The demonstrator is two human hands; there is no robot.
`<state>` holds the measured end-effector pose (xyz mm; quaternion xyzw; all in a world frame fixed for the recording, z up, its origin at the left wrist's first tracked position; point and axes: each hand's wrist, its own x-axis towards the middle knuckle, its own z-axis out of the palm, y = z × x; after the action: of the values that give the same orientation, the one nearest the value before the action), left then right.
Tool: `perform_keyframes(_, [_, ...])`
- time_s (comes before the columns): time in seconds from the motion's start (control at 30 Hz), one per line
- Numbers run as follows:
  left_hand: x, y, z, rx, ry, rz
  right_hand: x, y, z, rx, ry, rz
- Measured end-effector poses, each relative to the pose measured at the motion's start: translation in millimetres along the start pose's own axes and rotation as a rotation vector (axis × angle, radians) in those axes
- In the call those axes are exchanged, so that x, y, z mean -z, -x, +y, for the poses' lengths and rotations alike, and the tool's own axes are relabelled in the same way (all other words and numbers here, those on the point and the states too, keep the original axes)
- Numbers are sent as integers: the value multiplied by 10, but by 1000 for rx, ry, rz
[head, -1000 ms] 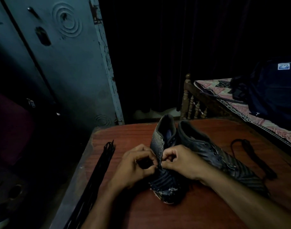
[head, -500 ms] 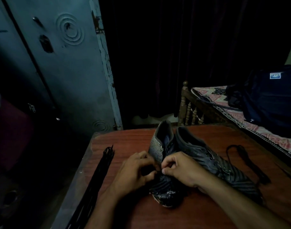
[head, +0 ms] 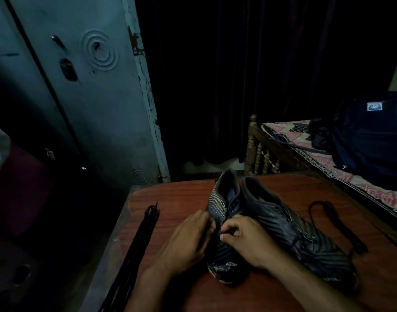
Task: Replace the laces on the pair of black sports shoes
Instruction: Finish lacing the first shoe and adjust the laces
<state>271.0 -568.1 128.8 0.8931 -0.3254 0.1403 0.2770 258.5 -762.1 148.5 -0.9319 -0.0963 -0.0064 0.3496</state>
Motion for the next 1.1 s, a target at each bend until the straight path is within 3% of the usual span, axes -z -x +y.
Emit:
perform_keyframes(0.23, [36, 56, 200, 370, 457, 253, -29, 106, 91, 20, -213, -9])
perform_keyframes(0.4, [18, 152, 537, 597, 703, 431, -6, 267, 129, 20, -229, 150])
perform_keyframes(0.57, [9, 241, 651, 609, 480, 472, 74, 428, 145, 71, -183, 214])
perform_keyframes(0.77, [181, 183, 919, 379, 264, 443, 402, 559, -123, 195, -365, 159])
perform_keyframes(0.93, [396, 109, 1056, 279, 324, 371, 745, 571, -462, 317, -366, 111])
perform_keyframes(1.1, [479, 121, 1154, 268, 563, 385, 910, 612, -557, 279, -360, 38])
